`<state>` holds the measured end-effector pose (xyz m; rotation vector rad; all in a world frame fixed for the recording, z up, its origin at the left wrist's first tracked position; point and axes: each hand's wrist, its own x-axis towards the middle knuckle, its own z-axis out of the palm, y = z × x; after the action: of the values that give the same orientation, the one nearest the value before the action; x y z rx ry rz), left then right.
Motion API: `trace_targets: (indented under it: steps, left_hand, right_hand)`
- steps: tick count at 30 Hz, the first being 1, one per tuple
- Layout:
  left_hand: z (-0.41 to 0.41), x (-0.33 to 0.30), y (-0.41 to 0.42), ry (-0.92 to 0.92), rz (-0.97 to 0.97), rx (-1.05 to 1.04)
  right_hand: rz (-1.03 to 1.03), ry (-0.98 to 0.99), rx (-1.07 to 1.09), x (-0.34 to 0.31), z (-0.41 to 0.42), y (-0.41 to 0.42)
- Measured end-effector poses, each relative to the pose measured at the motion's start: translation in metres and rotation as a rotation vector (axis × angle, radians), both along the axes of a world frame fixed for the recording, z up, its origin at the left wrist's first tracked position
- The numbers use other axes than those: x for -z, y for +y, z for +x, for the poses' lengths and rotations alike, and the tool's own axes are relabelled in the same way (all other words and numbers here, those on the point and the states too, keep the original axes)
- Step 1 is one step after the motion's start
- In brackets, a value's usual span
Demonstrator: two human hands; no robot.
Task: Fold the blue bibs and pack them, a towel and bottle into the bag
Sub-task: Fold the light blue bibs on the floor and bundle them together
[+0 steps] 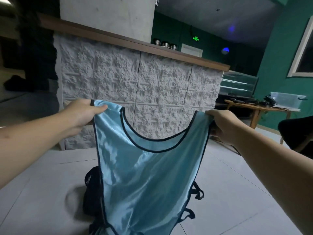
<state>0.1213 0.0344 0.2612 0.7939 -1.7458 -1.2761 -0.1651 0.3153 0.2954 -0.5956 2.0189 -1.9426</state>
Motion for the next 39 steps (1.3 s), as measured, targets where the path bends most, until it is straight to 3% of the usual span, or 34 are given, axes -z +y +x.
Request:
trace_targets:
  steps: [4, 11, 14, 18, 21, 26, 28, 31, 34, 37, 39]
  left_hand:
    - [-0.016, -0.009, 0.016, 0.053, -0.074, -0.016]
    - [-0.044, -0.017, 0.075, -0.202, -0.456, 0.052]
    - [-0.057, -0.018, 0.100, -0.199, -0.553, 0.115]
    - [-0.068, -0.017, 0.128, -0.091, -0.386, 0.389]
    - [-0.074, -0.015, 0.137, -0.030, -0.305, 0.453]
    - [-0.085, -0.009, 0.133, -0.048, -0.354, 0.278]
    - [-0.085, -0.014, 0.130, -0.034, -0.358, 0.179]
    - [-0.080, -0.028, 0.125, 0.063, -0.204, 0.169]
    - [-0.078, -0.040, 0.121, 0.203, 0.004, 0.273]
    - [-0.073, -0.049, 0.130, 0.222, 0.083, 0.411]
    - [-0.071, -0.050, 0.135, 0.189, 0.097, 0.458]
  right_hand:
    - [-0.051, -0.048, 0.011, -0.011, 0.008, -0.005]
    - [-0.055, -0.022, -0.096, -0.026, 0.045, -0.021]
    - [-0.060, -0.003, -0.187, -0.029, 0.067, -0.030]
    - [-0.093, -0.046, -0.285, -0.033, 0.092, -0.041]
    - [-0.081, 0.000, -0.358, -0.036, 0.101, -0.043]
    - [-0.038, 0.116, -0.653, -0.037, 0.104, -0.031]
    - [-0.107, 0.173, -0.617, -0.032, 0.095, -0.026]
    - [-0.185, 0.266, -0.448, -0.002, 0.071, -0.019]
    - [-0.064, 0.136, -0.506, 0.058, 0.050, -0.017]
    - [0.164, -0.033, -0.826, 0.121, 0.053, -0.012]
    - [0.186, -0.144, -0.910, 0.155, 0.067, -0.008]
